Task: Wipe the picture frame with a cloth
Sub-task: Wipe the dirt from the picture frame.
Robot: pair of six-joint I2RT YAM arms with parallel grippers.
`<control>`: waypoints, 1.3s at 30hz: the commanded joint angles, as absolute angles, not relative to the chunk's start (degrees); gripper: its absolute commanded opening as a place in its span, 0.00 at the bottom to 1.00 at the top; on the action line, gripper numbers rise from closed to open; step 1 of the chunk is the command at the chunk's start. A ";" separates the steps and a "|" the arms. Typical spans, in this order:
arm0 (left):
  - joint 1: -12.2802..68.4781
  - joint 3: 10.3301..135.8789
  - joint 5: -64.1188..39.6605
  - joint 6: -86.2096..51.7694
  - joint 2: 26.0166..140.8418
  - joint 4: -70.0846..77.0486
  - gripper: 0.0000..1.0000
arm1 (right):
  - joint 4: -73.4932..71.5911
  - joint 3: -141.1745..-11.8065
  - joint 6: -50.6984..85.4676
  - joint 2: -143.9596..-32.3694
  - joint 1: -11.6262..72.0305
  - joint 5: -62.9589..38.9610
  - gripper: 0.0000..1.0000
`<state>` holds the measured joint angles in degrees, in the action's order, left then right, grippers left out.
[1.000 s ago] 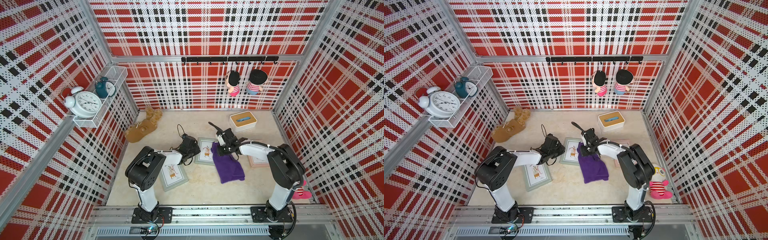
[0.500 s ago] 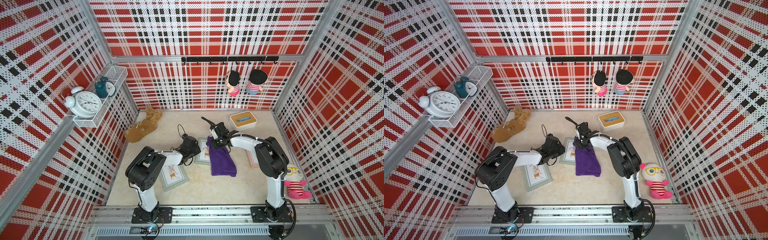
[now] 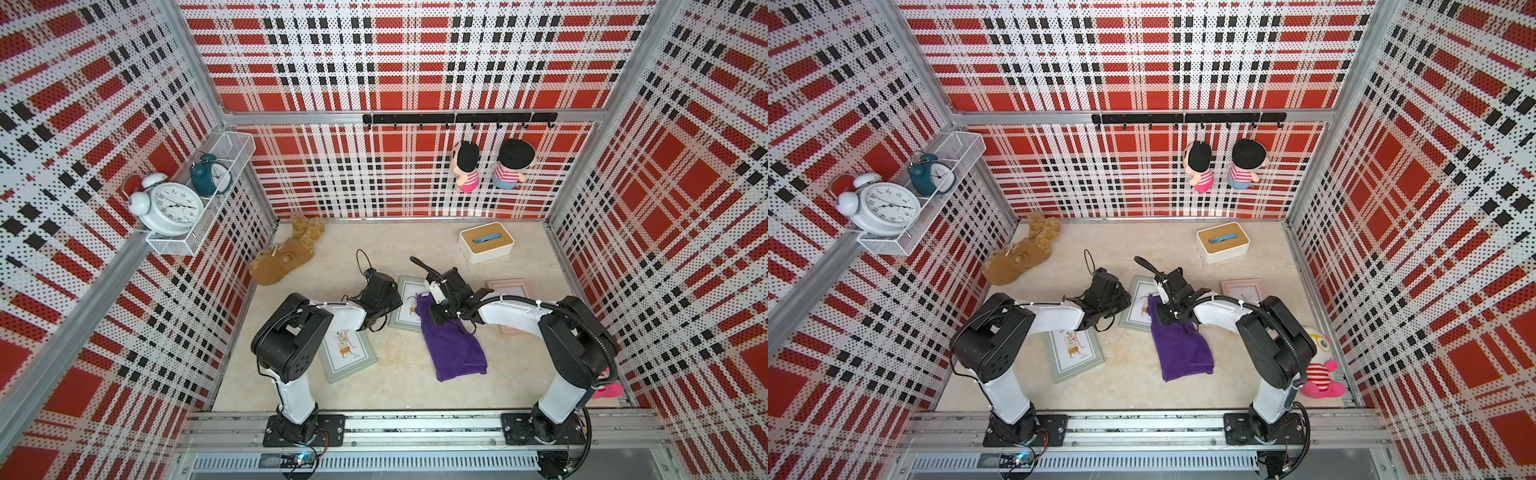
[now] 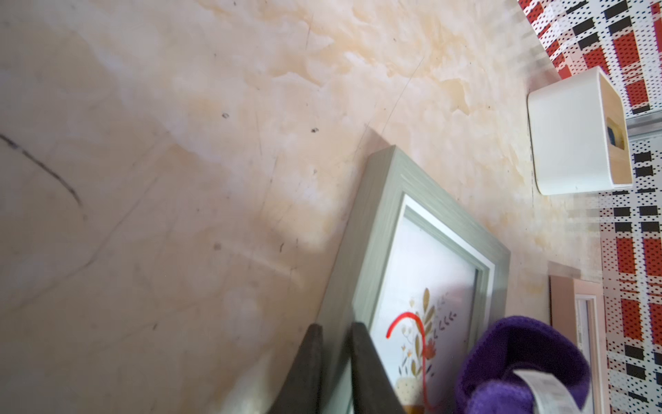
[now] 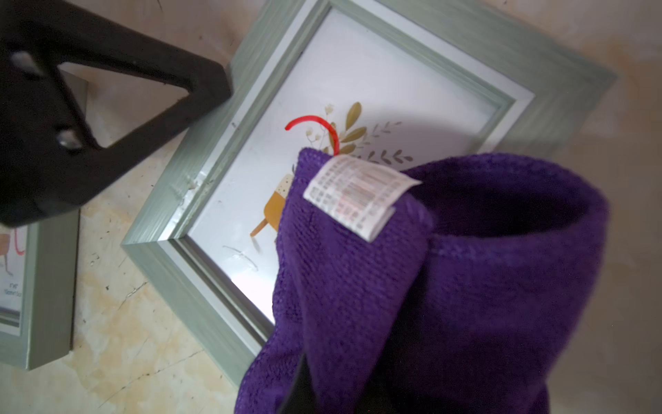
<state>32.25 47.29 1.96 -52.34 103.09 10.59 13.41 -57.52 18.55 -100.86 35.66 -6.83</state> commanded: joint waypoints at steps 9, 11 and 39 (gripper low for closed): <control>32.82 44.56 0.21 -52.02 104.50 -0.46 0.19 | 18.36 -80.74 17.85 -114.18 22.99 1.40 0.00; 32.89 46.25 -0.92 -51.69 103.52 -0.44 0.21 | 18.45 -80.06 17.96 -112.28 22.81 2.79 0.00; 27.38 57.60 -9.60 -42.87 107.29 5.99 0.38 | 16.00 -88.84 13.52 -120.04 28.26 -13.28 0.00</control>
<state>27.77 55.44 -8.62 -44.27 105.27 4.78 16.49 -87.00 14.26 -117.75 27.07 -6.81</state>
